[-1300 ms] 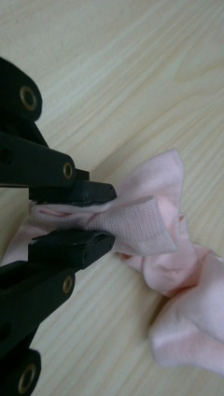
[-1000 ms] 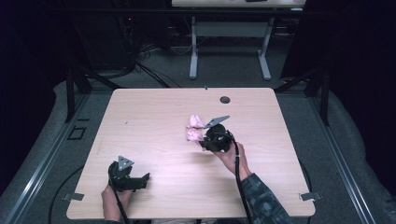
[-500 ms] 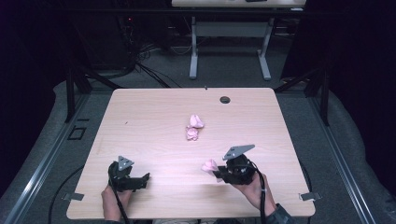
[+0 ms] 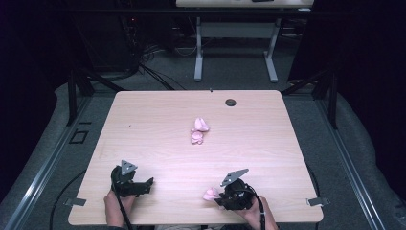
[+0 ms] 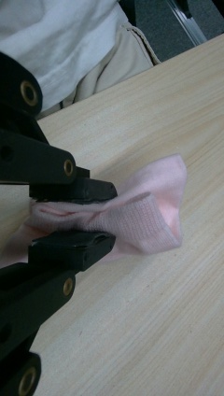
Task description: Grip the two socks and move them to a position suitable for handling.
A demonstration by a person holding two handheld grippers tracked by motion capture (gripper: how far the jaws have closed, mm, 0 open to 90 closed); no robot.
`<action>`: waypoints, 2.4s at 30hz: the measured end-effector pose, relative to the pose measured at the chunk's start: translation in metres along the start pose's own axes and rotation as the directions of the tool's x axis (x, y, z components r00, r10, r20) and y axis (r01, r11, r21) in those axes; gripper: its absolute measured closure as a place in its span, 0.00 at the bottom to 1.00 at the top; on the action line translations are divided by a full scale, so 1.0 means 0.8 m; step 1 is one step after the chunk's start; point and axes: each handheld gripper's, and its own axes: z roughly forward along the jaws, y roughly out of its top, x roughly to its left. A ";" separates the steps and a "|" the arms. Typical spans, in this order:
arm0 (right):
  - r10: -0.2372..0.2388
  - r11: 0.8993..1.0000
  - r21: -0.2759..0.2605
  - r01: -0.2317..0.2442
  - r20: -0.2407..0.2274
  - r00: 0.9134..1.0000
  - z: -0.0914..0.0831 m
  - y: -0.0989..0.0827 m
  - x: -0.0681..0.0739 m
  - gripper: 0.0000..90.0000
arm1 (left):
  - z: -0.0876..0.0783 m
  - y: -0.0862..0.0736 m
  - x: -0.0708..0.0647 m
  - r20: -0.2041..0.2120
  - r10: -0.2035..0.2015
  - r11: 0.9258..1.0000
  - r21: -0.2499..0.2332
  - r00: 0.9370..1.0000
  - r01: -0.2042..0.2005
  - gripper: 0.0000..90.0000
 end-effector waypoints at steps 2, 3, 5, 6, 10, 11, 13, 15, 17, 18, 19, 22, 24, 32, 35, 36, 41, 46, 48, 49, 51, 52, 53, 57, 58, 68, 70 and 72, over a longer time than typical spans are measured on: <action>0.001 1.000 -0.002 -0.001 -0.007 1.000 -0.002 0.000 0.000 0.72 | 0.000 0.000 0.000 0.000 0.000 1.000 0.000 1.000 0.000 0.02; 0.007 1.000 -0.011 -0.007 -0.009 1.000 -0.004 0.001 0.001 0.62 | 0.000 0.000 0.000 0.000 0.000 1.000 0.000 1.000 0.000 0.02; -0.003 1.000 -0.026 0.003 -0.005 1.000 -0.011 0.002 0.001 0.45 | 0.000 0.000 0.000 0.000 0.000 1.000 0.000 1.000 0.000 0.02; -0.005 0.999 -0.043 0.004 -0.010 1.000 -0.016 0.002 0.000 0.35 | 0.000 0.000 0.000 -0.001 0.001 1.000 0.000 1.000 -0.001 0.02; 0.038 0.988 -0.151 -0.033 0.032 0.999 -0.039 -0.001 -0.011 0.08 | 0.000 0.000 0.000 0.000 0.000 1.000 0.000 1.000 0.000 0.02; 0.058 0.982 -0.183 -0.047 0.054 0.997 -0.044 -0.003 -0.016 0.04 | 0.000 0.000 0.000 0.001 -0.002 1.000 0.000 1.000 0.002 0.02; 0.088 0.974 -0.217 -0.072 0.064 0.994 -0.052 -0.008 -0.026 0.00 | 0.000 0.000 0.000 0.001 -0.002 1.000 0.001 1.000 0.002 0.02; 0.124 0.965 -0.242 -0.097 0.101 0.987 -0.065 -0.017 -0.041 0.00 | 0.000 0.000 0.000 0.001 -0.002 1.000 0.001 1.000 0.002 0.02; 0.137 0.963 -0.248 -0.104 0.120 0.983 -0.068 -0.020 -0.045 0.00 | 0.000 0.000 0.000 0.000 -0.003 1.000 0.001 1.000 0.003 0.02; 0.150 0.960 -0.256 -0.111 0.139 0.979 -0.070 -0.023 -0.049 0.00 | 0.000 0.000 0.000 0.000 -0.003 1.000 0.000 1.000 0.003 0.02; 0.155 0.960 -0.256 -0.113 0.150 0.976 -0.074 -0.027 -0.053 0.00 | 0.000 0.000 0.000 0.000 -0.002 1.000 0.001 1.000 0.002 0.02; 0.186 0.951 -0.280 -0.129 0.189 0.964 -0.080 -0.037 -0.065 0.00 | 0.000 0.000 0.000 0.000 -0.002 1.000 0.001 1.000 0.002 0.02; 0.201 0.950 -0.281 -0.137 0.212 0.956 -0.083 -0.042 -0.071 0.00 | 0.000 0.000 0.000 0.000 -0.003 1.000 0.001 1.000 0.003 0.02; 0.248 0.935 -0.312 -0.168 0.238 0.939 -0.089 -0.061 -0.085 0.00 | 0.001 0.000 0.000 0.001 0.001 1.000 -0.001 1.000 -0.001 0.02; 0.263 0.933 -0.314 -0.177 0.256 0.930 -0.091 -0.064 -0.089 0.00 | 0.000 0.001 0.000 0.000 0.006 1.000 0.000 1.000 -0.006 0.03; 0.267 0.933 -0.310 -0.183 0.254 0.930 -0.092 -0.062 -0.094 0.00 | 0.001 0.000 0.000 0.002 -0.001 1.000 -0.002 1.000 0.001 0.02; 0.247 0.939 -0.304 -0.163 0.264 0.932 -0.093 -0.041 -0.107 0.00 | 0.000 0.001 0.000 0.001 0.002 1.000 -0.001 1.000 -0.002 0.03; 0.207 0.951 -0.278 -0.135 0.251 0.946 -0.078 0.003 -0.128 0.00 | 0.001 0.001 0.001 0.000 0.005 1.000 -0.003 1.000 -0.005 0.03; 0.183 0.960 -0.254 -0.117 0.252 0.950 -0.070 0.019 -0.133 0.00 | 0.001 0.000 0.000 0.000 0.002 1.000 -0.003 1.000 -0.002 0.03; 0.183 0.960 -0.254 -0.117 0.252 0.950 -0.070 0.019 -0.133 0.00 | 0.001 0.000 0.000 0.000 0.002 1.000 -0.003 1.000 -0.002 0.03; 0.166 0.965 -0.238 -0.107 0.242 0.956 -0.061 0.035 -0.136 0.00 | 0.000 0.001 0.001 0.000 0.006 1.000 -0.001 1.000 -0.006 0.03; 0.141 0.971 -0.224 -0.087 0.234 0.962 -0.051 0.053 -0.140 0.00 | 0.000 0.001 0.001 0.000 0.006 1.000 -0.001 1.000 -0.006 0.03; 0.141 0.971 -0.224 -0.087 0.234 0.962 -0.051 0.053 -0.140 0.00 | 0.000 0.001 0.001 0.000 0.006 1.000 -0.001 1.000 -0.006 0.03; 0.101 0.979 -0.197 -0.059 0.211 0.972 -0.033 0.087 -0.146 0.00 | 0.000 0.001 0.001 0.001 0.005 1.000 -0.001 1.000 -0.005 0.03; 0.095 0.980 -0.189 -0.056 0.205 0.974 -0.029 0.095 -0.147 0.00 | 0.000 0.000 0.000 0.001 0.004 1.000 -0.001 1.000 -0.004 0.03; 0.016 0.987 -0.159 0.013 0.178 0.984 0.018 0.174 -0.156 0.06 | 0.000 0.001 0.001 0.001 0.006 1.000 -0.001 1.000 -0.006 0.03; 0.009 0.986 -0.164 0.020 0.173 0.985 0.028 0.190 -0.159 0.09 | 0.000 0.000 0.001 0.002 0.006 1.000 -0.001 1.000 -0.006 0.03; 0.001 0.987 -0.159 0.028 0.176 0.984 0.037 0.205 -0.162 0.13 | 0.000 0.001 0.001 0.002 0.007 1.000 0.000 1.000 -0.007 0.03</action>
